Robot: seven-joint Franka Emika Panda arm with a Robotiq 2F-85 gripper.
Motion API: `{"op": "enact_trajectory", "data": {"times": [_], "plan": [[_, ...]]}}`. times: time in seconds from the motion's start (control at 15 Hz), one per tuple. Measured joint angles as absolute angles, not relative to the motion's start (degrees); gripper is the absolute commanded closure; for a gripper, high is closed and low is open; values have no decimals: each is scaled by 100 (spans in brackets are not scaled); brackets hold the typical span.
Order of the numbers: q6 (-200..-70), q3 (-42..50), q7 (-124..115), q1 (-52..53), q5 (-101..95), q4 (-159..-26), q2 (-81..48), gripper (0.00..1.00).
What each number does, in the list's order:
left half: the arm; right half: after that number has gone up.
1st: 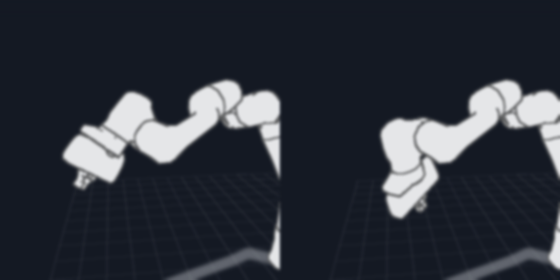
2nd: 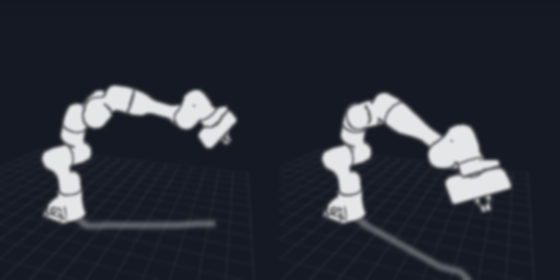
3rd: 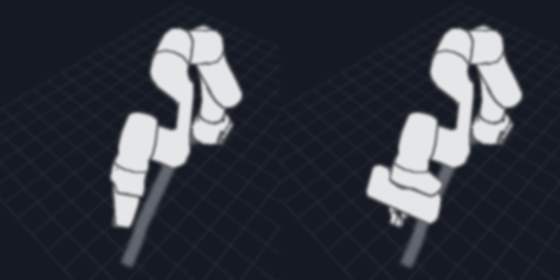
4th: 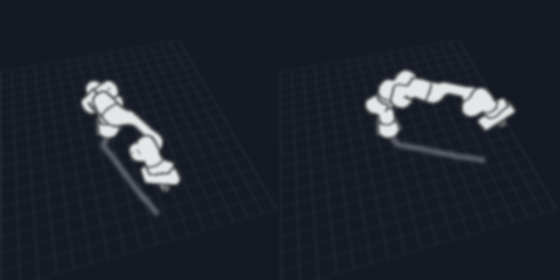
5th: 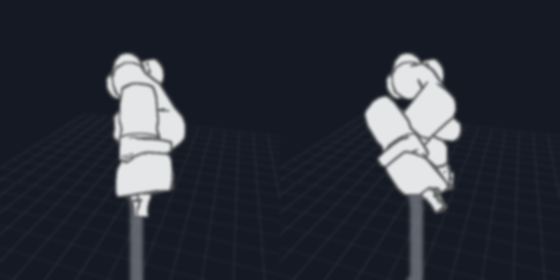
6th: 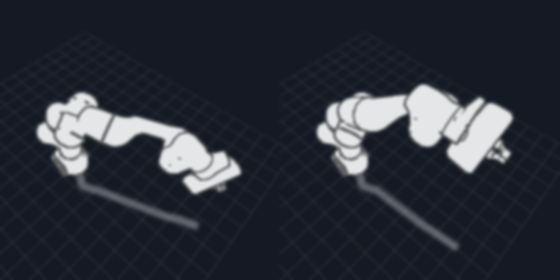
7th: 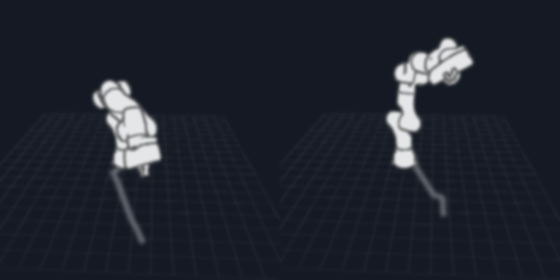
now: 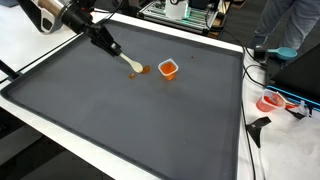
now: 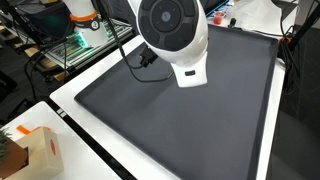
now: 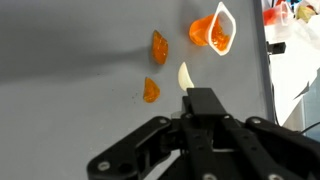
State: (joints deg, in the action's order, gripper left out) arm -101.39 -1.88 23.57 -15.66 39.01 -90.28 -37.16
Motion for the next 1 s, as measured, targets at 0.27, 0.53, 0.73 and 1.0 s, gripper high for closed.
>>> {"op": "enact_trajectory", "data": {"times": [0.27, 0.53, 0.73, 1.0], "plan": [[-10330, -186, 2256, -1540, 3901, -9031, -3693, 97], [-10489, -183, 2129, -1469, 3877, -9032, -3609, 97], [-10550, -165, 2022, -1383, 3801, -9033, -3489, 97], [-10556, -138, 1833, -1242, 3503, -9033, -3263, 97]]}}
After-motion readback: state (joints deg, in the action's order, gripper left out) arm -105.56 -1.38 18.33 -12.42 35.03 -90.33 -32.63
